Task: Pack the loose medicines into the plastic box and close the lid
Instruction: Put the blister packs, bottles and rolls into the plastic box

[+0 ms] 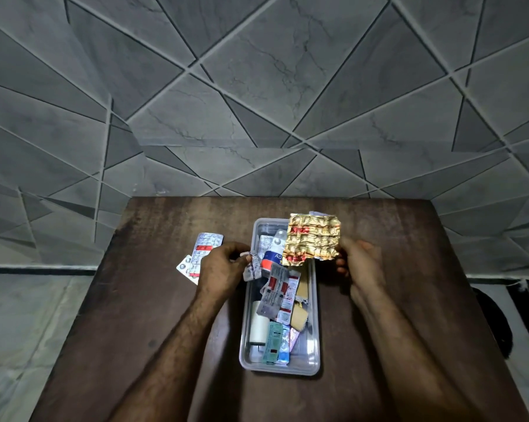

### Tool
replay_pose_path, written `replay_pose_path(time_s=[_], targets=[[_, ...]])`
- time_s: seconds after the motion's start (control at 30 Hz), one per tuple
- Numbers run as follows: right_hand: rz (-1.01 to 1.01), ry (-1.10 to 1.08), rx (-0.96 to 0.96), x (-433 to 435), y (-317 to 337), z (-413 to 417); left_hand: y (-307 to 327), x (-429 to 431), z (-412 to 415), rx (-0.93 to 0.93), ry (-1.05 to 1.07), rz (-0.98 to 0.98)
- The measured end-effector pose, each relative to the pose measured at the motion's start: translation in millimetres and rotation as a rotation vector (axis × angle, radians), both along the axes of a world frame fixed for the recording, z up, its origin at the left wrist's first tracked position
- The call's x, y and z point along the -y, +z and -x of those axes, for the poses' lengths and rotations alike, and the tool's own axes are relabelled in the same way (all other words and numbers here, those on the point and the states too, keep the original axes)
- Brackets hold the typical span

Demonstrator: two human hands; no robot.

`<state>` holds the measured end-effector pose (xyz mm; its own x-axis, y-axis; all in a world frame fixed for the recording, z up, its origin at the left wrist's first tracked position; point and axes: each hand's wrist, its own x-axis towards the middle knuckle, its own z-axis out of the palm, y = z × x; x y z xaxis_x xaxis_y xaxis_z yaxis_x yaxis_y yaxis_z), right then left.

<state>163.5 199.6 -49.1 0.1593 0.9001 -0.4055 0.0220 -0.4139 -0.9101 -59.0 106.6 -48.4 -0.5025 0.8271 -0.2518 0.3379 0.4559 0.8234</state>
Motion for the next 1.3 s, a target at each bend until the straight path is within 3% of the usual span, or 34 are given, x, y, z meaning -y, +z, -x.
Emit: replay_pose_path(time_s=[0.23,0.47,0.67,0.8,0.97,1.3], targets=[[0.061,0.123,0.028,8,-10,32,-1,-9,-4,0.063,-0.030,0.046],[-0.057,0.329,0.485,2,-15,31,-12,-8,-10,0.003,-0.120,0.118],[-0.255,0.536,0.663,3,-17,32,-18,-6,-20,-0.054,-0.146,0.078],[-0.194,0.432,0.595,-9,-23,29,-20,-4,-3,-0.046,0.016,0.026],[-0.022,0.281,0.644,-40,-36,14,-33,-4,40,-0.010,0.260,0.101],[0.109,0.268,0.801,-80,-63,20,-75,-19,73,-0.243,0.171,0.353]])
